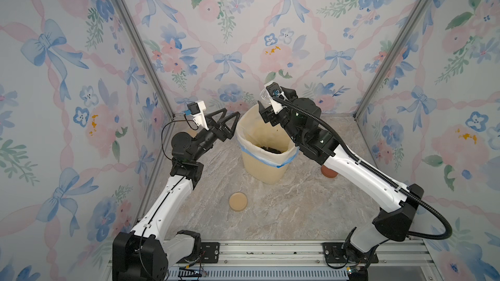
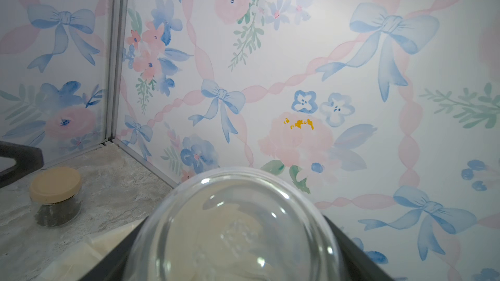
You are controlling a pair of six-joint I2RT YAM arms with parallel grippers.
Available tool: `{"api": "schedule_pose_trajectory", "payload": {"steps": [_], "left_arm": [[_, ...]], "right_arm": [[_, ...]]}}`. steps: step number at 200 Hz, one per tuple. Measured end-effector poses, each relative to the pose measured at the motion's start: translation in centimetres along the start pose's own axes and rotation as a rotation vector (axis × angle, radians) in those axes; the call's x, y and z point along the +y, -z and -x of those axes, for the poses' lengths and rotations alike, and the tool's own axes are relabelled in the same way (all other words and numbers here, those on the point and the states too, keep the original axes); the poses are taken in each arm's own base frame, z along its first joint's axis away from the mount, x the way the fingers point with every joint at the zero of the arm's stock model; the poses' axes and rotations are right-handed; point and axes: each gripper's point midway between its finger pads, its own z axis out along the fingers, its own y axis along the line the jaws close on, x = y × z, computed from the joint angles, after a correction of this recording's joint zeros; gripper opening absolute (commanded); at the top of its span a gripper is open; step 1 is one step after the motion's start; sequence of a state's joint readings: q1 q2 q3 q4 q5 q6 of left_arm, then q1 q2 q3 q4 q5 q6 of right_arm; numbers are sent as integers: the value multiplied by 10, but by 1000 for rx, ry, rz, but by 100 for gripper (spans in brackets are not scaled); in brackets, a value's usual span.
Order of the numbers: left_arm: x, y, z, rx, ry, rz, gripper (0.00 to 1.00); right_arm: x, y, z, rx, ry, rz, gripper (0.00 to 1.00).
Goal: Empty moldy tea leaves from jars
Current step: Pour the moldy tea leaves from the jar into the trash bin, then place the jar at the center of the board.
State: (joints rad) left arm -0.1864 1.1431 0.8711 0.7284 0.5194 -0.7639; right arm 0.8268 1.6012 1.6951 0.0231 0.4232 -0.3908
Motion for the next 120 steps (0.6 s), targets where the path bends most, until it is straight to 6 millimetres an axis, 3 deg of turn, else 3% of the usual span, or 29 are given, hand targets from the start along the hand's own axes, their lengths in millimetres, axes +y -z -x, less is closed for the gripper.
{"api": "schedule_pose_trajectory", "payload": {"steps": [45,91,120], "left_arm": [[0,0,0,-2,0,-2,98],[0,0,0,-2,-2,-3,98],[-2,-1,-1,6,-18,-13,98]], "right_arm": [[3,0,-1,-22,-77,34,74],[-39,-6,-9,43,-387,73,75],[-42,0,-12,83,-583,125,75]]}}
